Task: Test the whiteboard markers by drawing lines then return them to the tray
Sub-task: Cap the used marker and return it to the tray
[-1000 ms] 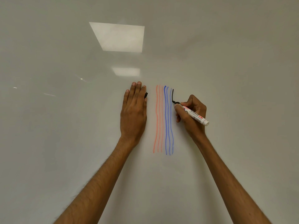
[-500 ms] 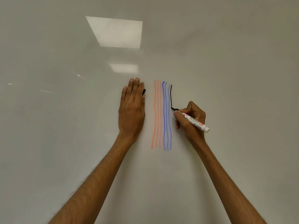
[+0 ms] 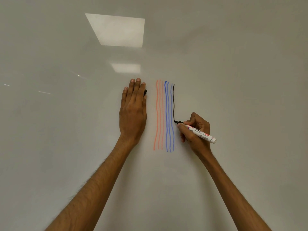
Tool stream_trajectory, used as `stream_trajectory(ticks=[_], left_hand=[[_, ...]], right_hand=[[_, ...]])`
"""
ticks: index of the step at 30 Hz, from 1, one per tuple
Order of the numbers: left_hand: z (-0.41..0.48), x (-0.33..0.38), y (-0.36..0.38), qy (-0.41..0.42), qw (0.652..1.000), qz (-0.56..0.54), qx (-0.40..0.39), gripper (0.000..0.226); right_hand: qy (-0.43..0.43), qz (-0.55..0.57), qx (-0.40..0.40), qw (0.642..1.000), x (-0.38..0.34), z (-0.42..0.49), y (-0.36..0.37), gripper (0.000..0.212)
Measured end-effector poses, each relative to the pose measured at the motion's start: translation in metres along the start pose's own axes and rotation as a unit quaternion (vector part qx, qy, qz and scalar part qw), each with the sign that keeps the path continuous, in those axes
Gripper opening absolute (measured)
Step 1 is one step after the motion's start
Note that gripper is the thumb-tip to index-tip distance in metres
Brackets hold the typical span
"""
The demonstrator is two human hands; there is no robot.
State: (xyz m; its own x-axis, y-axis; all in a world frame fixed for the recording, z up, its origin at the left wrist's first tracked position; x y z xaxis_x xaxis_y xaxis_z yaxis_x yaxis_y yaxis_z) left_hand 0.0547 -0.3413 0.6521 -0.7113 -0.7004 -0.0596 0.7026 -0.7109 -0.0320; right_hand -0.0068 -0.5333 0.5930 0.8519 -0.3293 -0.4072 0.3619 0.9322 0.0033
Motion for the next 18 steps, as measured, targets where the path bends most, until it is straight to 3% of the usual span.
stream_trajectory(ticks=[18], left_hand=[[-0.003, 0.001, -0.001, -0.004, 1.0, -0.006, 0.002, 0.04]], right_hand=[[0.043, 0.005, -0.048, 0.998, 0.012, -0.029, -0.009, 0.033]])
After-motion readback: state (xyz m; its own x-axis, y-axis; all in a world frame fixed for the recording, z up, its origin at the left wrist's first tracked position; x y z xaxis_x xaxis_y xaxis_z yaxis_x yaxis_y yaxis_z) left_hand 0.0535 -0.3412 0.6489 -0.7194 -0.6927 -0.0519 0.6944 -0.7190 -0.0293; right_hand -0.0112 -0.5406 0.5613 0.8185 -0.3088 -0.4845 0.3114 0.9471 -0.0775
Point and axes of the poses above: each hand's wrist, its own z-axis towards the middle knuckle, its own y-axis out of the palm, x = y × z, the point moved 3 cm from there along z, towards the middle knuckle, and after that the axes turned 7 degrees about -x, right-handed, at the moved point
